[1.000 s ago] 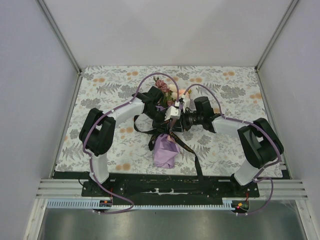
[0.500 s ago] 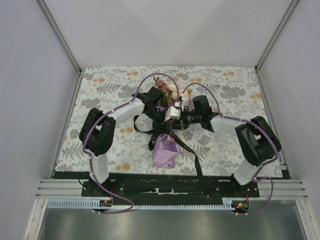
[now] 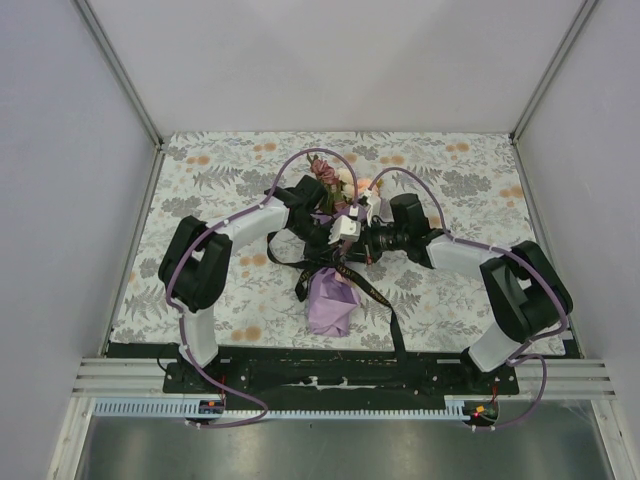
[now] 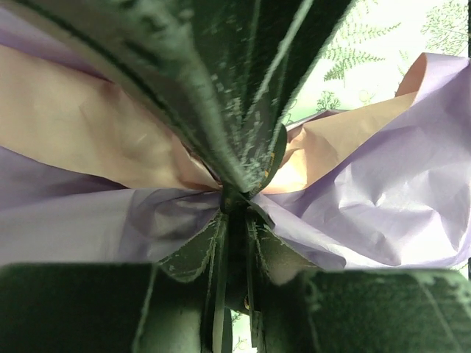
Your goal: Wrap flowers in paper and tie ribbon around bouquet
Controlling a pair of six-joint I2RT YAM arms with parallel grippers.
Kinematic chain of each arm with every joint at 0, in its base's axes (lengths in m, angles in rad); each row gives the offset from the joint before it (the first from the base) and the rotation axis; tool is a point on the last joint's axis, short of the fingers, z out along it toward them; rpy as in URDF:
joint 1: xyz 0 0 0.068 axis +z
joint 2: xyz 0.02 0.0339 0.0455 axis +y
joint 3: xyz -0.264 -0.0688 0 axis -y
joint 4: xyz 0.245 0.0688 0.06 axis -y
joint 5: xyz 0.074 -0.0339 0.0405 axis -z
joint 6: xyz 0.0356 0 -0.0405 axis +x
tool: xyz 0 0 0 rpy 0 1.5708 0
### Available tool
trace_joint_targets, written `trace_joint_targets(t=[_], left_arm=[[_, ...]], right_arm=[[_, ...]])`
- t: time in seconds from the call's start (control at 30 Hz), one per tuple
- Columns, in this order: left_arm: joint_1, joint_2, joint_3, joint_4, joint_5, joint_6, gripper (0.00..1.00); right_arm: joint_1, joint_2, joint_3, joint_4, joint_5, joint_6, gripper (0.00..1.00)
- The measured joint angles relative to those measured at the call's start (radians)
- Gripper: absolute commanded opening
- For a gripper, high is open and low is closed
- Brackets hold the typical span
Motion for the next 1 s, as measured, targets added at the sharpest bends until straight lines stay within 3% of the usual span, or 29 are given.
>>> trace_joint_targets(t=[0.27, 1.0], left_arm=[[0.005, 0.000, -0.001, 0.001, -0.022, -0.002, 0.02], [-0.005, -0.034, -0.041, 0.093, -0.013, -0.126, 0.02]], right_arm=[[0.005, -0.018, -0.022, -0.002, -0.016, -0.026, 0.00], [0.006, -0.035, -0.026, -0.014, 0.013, -0.062, 0.00]])
